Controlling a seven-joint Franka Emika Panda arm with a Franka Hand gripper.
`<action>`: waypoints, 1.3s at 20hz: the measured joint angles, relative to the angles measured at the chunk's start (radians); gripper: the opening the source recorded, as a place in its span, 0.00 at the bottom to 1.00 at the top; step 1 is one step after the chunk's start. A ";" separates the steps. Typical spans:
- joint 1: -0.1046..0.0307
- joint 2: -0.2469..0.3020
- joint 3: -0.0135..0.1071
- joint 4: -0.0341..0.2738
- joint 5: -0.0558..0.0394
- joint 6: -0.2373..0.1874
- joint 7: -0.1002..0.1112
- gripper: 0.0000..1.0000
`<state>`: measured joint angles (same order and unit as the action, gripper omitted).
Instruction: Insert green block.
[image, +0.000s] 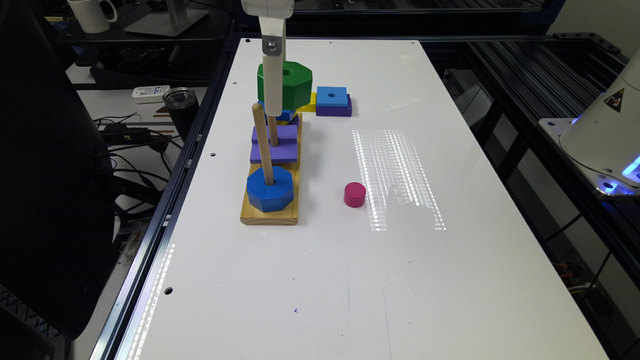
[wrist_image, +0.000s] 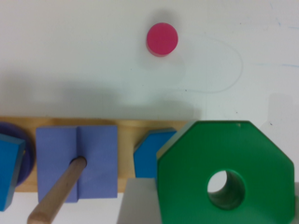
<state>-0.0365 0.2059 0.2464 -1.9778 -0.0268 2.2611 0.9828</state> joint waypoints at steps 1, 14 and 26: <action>0.000 0.000 0.000 0.000 0.0000 0.000 0.000 0.00; -0.001 0.000 0.000 0.000 0.0000 0.007 -0.001 0.00; -0.006 0.048 -0.001 0.052 -0.0001 0.032 -0.004 0.00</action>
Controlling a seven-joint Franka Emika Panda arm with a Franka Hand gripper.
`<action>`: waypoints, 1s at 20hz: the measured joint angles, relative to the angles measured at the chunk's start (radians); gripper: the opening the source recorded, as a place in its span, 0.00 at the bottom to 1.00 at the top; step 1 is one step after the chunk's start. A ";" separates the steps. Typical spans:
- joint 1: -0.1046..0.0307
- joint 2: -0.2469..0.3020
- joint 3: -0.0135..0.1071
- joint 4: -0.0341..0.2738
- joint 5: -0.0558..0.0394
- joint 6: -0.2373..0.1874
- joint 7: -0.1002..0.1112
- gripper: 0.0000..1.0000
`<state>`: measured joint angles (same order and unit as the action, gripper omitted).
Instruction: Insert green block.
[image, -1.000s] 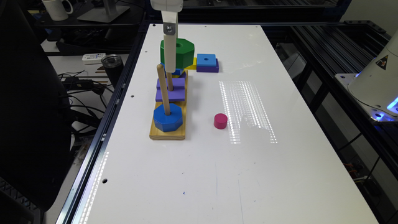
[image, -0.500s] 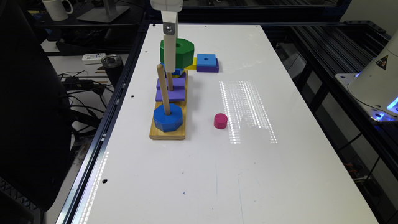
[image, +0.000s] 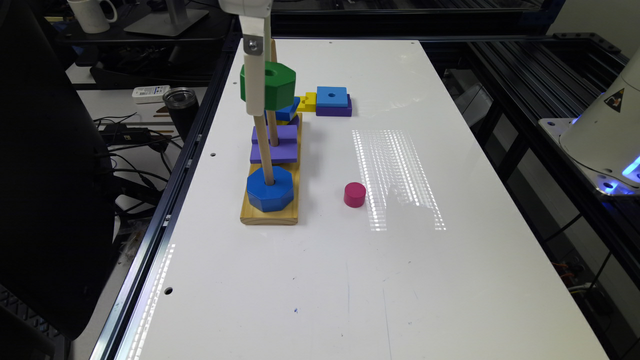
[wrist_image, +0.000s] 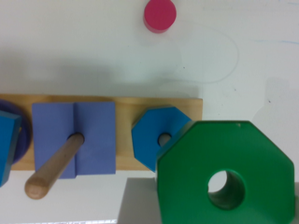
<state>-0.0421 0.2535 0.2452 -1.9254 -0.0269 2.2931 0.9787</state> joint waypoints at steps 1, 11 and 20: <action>0.000 0.004 0.000 0.004 -0.0002 0.000 0.000 0.00; 0.000 0.009 0.000 0.010 -0.0004 0.000 0.000 0.00; 0.000 0.026 0.000 0.010 -0.0018 0.010 0.000 0.00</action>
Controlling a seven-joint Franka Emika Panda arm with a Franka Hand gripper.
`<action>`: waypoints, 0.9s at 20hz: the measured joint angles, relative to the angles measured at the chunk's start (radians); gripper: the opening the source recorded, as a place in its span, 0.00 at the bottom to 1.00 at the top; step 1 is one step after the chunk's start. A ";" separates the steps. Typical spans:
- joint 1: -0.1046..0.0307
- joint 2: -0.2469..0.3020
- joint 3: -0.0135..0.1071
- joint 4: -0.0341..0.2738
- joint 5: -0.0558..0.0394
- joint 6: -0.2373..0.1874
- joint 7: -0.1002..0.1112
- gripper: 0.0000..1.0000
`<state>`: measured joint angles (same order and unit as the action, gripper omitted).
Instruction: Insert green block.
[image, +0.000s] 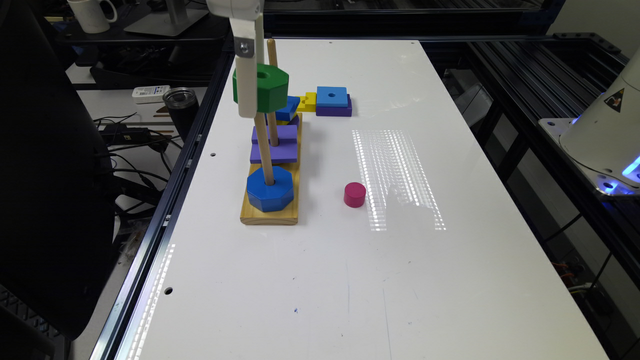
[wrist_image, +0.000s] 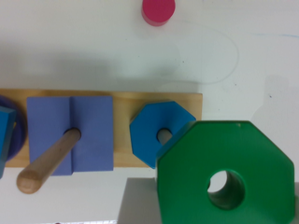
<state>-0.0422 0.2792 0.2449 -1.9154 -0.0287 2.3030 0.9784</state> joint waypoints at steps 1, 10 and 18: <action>0.000 0.001 0.000 0.000 -0.0001 0.001 0.000 0.00; 0.000 0.002 0.000 0.001 -0.0003 0.003 0.000 0.00; 0.000 0.015 -0.002 0.018 -0.0013 0.004 -0.001 0.00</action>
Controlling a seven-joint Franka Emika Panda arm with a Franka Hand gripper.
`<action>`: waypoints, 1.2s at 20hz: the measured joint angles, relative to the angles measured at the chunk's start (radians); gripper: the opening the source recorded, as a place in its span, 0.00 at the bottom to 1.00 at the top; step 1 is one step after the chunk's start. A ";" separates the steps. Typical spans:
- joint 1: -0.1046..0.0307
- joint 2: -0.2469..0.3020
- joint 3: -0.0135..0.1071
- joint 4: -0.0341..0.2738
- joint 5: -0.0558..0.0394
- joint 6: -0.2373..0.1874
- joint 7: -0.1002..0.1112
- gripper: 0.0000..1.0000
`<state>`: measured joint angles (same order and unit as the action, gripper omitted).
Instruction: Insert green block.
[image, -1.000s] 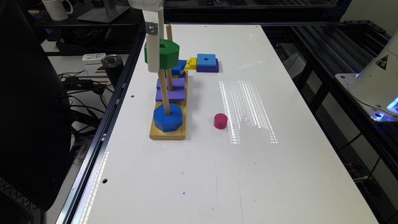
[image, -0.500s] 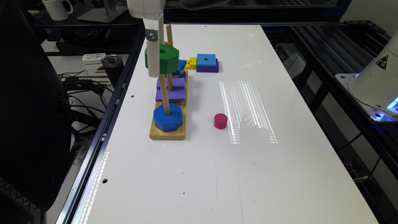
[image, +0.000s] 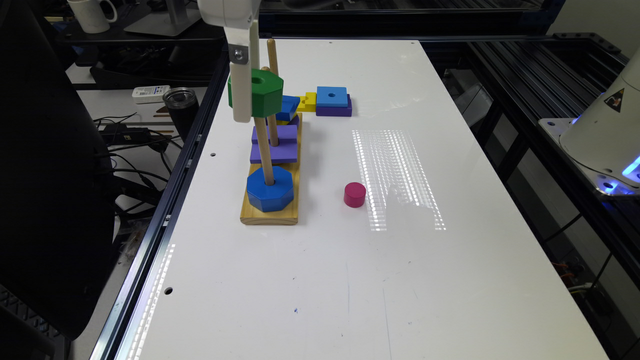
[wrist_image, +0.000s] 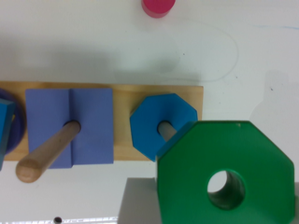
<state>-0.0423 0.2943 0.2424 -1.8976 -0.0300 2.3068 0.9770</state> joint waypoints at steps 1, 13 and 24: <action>0.000 0.005 0.000 0.000 -0.0012 0.002 0.000 0.00; 0.000 0.018 -0.002 0.003 -0.0055 0.008 -0.001 0.00; 0.001 0.019 -0.002 0.004 -0.0061 0.009 -0.001 0.00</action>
<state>-0.0414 0.3135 0.2409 -1.8937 -0.0361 2.3153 0.9761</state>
